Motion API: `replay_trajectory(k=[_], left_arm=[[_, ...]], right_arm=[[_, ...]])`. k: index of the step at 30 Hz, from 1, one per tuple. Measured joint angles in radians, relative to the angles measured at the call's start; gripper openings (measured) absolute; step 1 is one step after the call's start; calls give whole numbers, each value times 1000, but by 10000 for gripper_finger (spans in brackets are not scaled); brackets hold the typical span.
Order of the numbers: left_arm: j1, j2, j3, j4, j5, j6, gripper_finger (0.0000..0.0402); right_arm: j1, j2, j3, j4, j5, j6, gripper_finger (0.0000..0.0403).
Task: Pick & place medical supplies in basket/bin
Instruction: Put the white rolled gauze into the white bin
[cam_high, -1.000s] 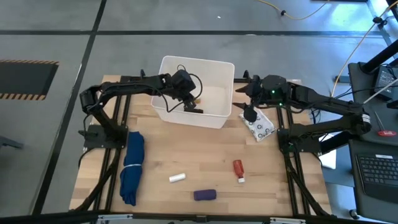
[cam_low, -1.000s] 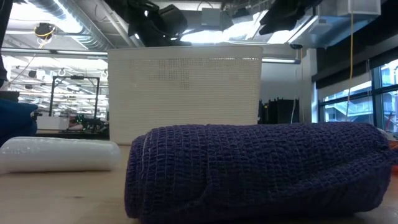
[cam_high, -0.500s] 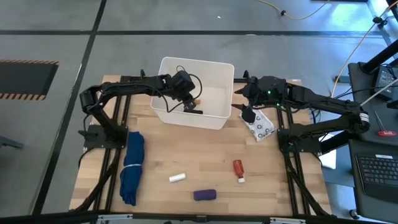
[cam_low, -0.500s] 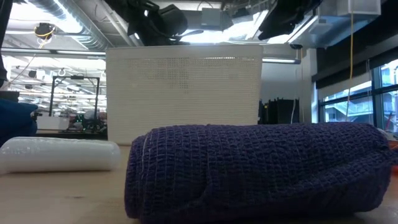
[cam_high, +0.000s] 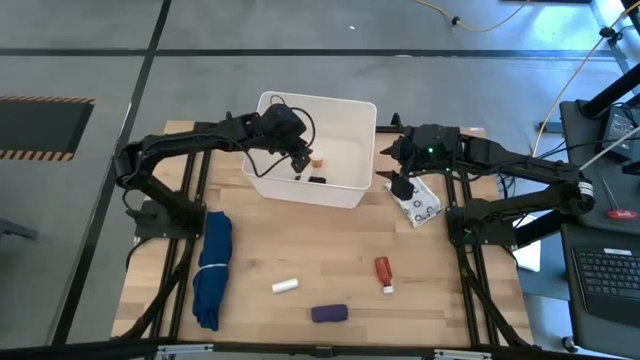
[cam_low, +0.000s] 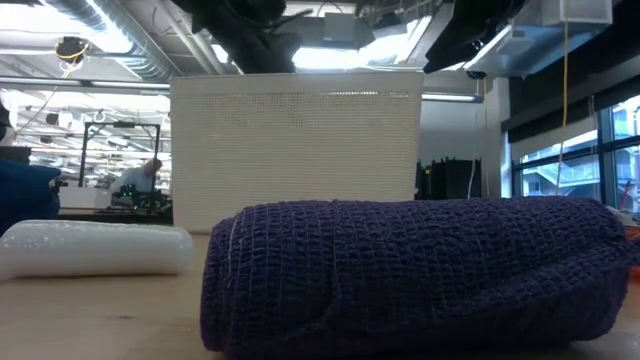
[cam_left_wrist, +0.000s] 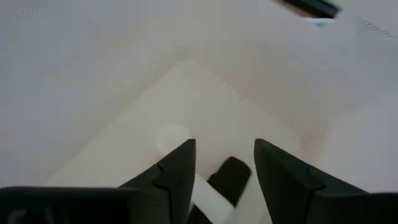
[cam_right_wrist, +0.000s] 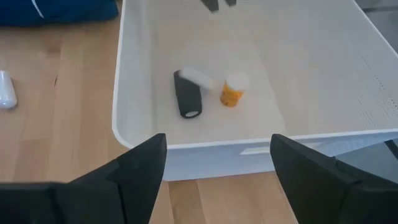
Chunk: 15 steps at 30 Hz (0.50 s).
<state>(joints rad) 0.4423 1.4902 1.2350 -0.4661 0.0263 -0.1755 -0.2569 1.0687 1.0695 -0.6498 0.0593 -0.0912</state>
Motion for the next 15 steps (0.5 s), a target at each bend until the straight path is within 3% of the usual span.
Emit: replay_trajectory(k=[4,9,13,15], left_arm=[[-3,-61,0,40,100,49,162],[-94,-140,0,268,308,170,157],[-229,-161,0,436,308,285,163],[-285,-160,0,513,298,266,170]], right_arm=[[0,0,0,-24,0,-22,289],[-1,0,0,-70,0,-40,289],[-1,0,0,-87,1,-51,289],[-1,0,0,-88,1,-52,289]])
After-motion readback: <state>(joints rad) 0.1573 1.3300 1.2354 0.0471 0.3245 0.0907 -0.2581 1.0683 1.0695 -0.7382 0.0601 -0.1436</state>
